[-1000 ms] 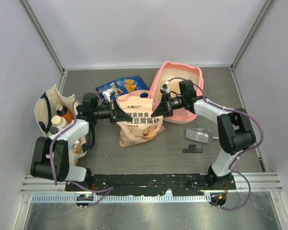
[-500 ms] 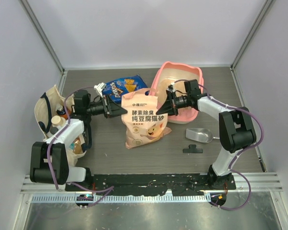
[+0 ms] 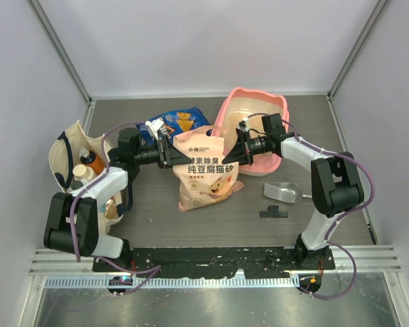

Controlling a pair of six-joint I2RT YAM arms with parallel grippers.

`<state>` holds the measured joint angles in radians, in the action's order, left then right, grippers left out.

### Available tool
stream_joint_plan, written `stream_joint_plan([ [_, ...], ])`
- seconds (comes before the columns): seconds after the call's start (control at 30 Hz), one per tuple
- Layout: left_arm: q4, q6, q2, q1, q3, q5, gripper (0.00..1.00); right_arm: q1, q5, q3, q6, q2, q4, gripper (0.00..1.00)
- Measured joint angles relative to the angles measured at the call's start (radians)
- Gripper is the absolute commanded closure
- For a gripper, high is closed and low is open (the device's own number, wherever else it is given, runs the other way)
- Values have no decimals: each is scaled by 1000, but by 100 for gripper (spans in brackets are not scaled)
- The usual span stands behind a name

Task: Fill the litter box with clean litter

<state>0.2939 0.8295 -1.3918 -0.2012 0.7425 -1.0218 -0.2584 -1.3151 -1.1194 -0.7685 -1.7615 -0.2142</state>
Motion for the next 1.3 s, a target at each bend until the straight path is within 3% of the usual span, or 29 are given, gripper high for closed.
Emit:
stream_joint_plan([
  [0.13,-18,-17,-46,-1,18,13,98,0,0,0,8,1,0,98],
  [0.17,-25,-13,-52,-1,22,12,100,0,1,0,8,1,0,98],
  [0.37,-84,58,-49,28,35,-24,100,0,11,5,20,18,-8,98],
  [0.6,-26,209,-75,49,-1,-147,100,-4,29,45,55,67,-13,98],
  [0.87,19,370,-167,49,-3,-225,100,2,11,89,-91,66,10,98],
  [1.23,-208,330,-166,54,61,-233,100,2,-2,71,-120,41,-64,98],
  [1.27,-229,316,-166,55,69,-233,98,2,-1,64,-119,38,-74,98],
  [1.3,-249,306,-165,56,78,-232,89,2,-1,56,-116,33,-84,98],
])
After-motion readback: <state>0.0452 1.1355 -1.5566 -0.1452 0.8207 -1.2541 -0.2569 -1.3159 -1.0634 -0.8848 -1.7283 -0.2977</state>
